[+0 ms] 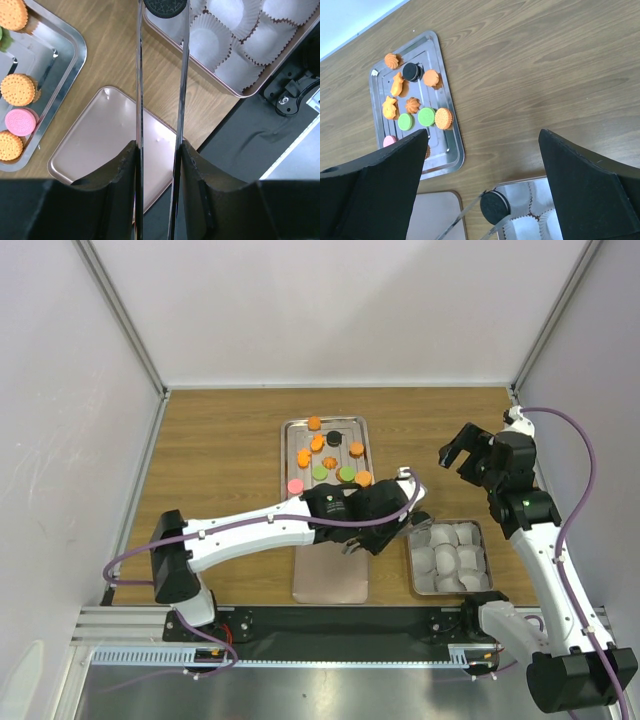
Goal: Pack the cookies
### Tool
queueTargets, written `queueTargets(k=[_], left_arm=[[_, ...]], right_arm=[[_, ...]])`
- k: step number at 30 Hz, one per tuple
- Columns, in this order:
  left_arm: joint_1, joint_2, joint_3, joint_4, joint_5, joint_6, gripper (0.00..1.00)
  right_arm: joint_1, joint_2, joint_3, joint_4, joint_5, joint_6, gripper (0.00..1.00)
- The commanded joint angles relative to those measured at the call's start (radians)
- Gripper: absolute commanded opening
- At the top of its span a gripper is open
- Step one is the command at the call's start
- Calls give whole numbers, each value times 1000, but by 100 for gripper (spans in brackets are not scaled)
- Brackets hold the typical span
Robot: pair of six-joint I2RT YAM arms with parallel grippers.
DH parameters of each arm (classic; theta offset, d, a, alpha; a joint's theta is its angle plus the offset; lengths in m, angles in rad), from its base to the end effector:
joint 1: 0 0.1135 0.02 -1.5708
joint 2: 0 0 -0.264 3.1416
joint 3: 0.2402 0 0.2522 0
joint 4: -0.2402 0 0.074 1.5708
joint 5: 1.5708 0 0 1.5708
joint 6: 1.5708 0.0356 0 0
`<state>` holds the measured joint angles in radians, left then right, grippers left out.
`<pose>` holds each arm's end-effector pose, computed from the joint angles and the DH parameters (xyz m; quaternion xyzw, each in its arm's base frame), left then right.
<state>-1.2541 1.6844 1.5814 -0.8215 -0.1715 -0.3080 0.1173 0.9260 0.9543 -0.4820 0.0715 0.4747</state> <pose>0.1196 -0.3454 0.3232 0.4062 0.8534 -0.1651 0.2819 0.2018 0.0212 0.3434 0.1693 0.8306 0.1255 0.5154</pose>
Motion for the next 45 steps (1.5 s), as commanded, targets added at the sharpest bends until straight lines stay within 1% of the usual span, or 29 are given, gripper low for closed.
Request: queueTargets(k=[1, 11, 24, 38, 40, 43, 45], left_arm=[[-16, 18, 45, 28, 0, 29, 35], [-36, 55, 61, 12, -14, 27, 36], [-41, 83, 72, 1, -60, 18, 45], [-42, 89, 89, -7, -75, 20, 49], [-41, 87, 89, -8, -74, 20, 52], [-42, 86, 88, -10, -79, 18, 52], [-41, 78, 88, -7, -79, 17, 49]], right_arm=[[-4, -1, 17, 22, -16, 5, 99], [-5, 2, 8, 25, -22, -5, 100], [-7, 5, -8, 39, -36, -10, 100], [-5, 1, -6, 37, -44, -13, 100], [-5, 2, -9, 36, -44, -13, 100], [-5, -1, -11, 34, -42, -13, 100], [-5, -1, -11, 34, -42, -13, 100]])
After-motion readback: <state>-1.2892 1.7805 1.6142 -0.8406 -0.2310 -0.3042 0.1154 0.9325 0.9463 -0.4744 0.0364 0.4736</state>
